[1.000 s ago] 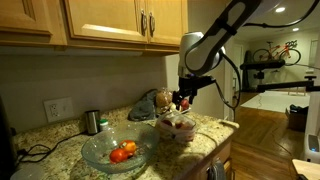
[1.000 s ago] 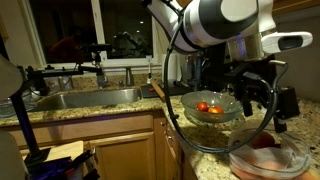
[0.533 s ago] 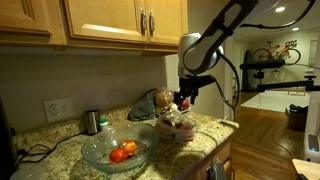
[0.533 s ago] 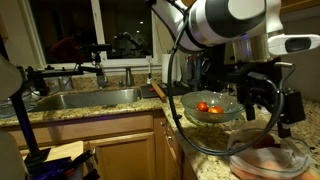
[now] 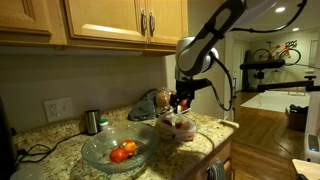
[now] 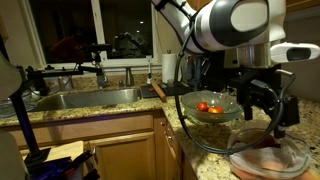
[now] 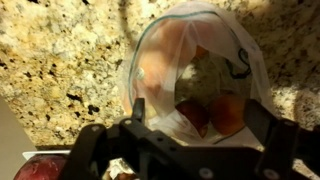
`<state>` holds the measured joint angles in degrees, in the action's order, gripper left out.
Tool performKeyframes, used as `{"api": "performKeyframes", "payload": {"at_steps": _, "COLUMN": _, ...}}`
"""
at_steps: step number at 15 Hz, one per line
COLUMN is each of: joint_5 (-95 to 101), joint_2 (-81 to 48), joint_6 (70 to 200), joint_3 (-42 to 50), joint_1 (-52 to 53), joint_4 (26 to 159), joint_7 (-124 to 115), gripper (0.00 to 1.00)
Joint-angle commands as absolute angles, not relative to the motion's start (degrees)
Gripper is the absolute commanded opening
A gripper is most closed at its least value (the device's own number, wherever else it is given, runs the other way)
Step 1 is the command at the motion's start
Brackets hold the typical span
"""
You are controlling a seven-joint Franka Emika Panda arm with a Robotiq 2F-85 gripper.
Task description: Pick up the mango from the bag and put it in the bowl
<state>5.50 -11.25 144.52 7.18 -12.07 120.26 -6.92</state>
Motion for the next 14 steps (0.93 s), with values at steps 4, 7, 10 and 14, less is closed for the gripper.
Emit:
{"api": "performKeyframes", "payload": {"at_steps": 4, "joint_5": 2.0, "joint_2": -13.4, "joint_6": 143.2, "joint_3": 7.7, "joint_1": -11.0, "joint_4": 118.0, "joint_7": -3.3, "gripper": 1.0}}
{"api": "performKeyframes", "payload": {"at_steps": 7, "joint_5": 2.1, "joint_2": -13.5, "joint_6": 143.3, "joint_3": 7.9, "joint_1": -10.9, "joint_4": 117.8, "joint_7": -3.0, "gripper": 1.0}}
{"api": "performKeyframes", "payload": {"at_steps": 10, "joint_5": 2.9, "joint_2": -13.5, "joint_6": 144.3, "joint_3": 8.1, "joint_1": -10.5, "joint_4": 118.3, "joint_7": -4.2, "gripper": 1.0}}
{"api": "performKeyframes", "payload": {"at_steps": 14, "joint_5": 2.4, "joint_2": -14.5, "joint_6": 143.9, "joint_3": 8.0, "joint_1": -10.6, "joint_4": 117.4, "joint_7": -4.0, "gripper": 1.0}}
